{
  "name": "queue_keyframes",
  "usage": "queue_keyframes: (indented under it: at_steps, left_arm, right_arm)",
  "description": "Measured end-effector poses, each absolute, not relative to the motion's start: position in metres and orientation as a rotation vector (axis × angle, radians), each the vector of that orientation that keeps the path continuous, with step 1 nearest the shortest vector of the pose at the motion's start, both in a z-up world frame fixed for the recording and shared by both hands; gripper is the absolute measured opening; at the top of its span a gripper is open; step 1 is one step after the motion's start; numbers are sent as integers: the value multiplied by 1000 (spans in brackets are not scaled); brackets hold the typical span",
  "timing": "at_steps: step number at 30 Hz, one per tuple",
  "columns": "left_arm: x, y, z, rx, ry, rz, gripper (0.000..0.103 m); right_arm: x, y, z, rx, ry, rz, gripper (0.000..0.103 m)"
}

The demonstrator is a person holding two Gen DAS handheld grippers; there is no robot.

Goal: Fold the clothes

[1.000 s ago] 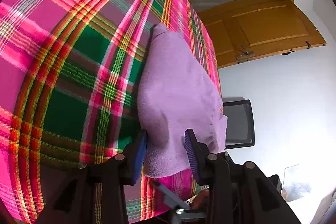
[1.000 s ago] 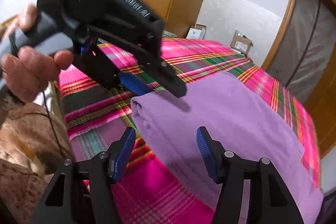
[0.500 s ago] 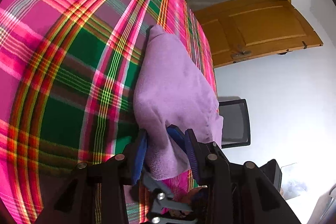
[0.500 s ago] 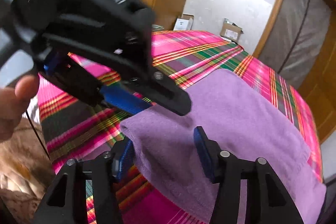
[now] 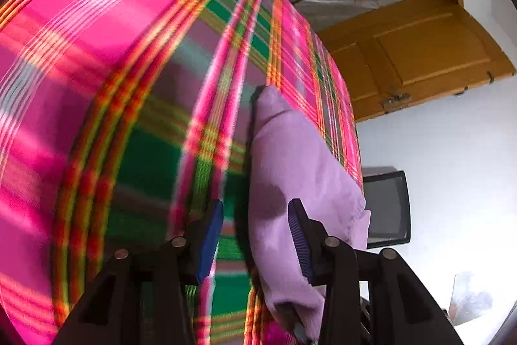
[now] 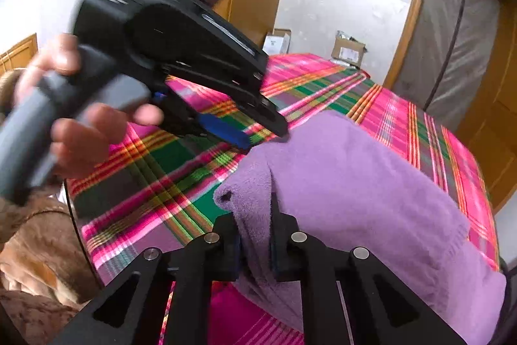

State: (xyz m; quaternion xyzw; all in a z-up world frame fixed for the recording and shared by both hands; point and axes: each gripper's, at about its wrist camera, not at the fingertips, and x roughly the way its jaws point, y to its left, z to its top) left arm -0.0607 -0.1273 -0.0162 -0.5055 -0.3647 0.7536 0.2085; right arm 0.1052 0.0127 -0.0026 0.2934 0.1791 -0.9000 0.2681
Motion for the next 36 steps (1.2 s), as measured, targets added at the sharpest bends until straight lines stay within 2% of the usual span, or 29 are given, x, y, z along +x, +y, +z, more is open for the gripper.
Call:
queue_keyframes:
  at_steps: [4, 11, 12, 17, 20, 36]
  left_arm:
    - [-84, -115, -17, -1430, -984, 2026, 45]
    - [-121, -94, -25, -1487, -984, 1927, 43]
    - [-124, -93, -26, -1490, -980, 1920, 41]
    - [-125, -99, -31, -1476, -979, 1903, 17]
    - [-124, -105, -29, -1436, -992, 1919, 13]
    - [-112, -181, -8, -1330, -1021, 2047, 11]
  right_arm:
    - [108, 19, 5, 780, 426, -2425, 12]
    - [109, 19, 10, 790, 420, -2417, 12]
    - [107, 19, 10, 793, 420, -2416, 12]
    - [107, 13, 8, 806, 439, -2411, 12]
    - [109, 5, 9, 803, 460, -2412, 12]
    - [106, -77, 16, 733, 526, -2284, 11]
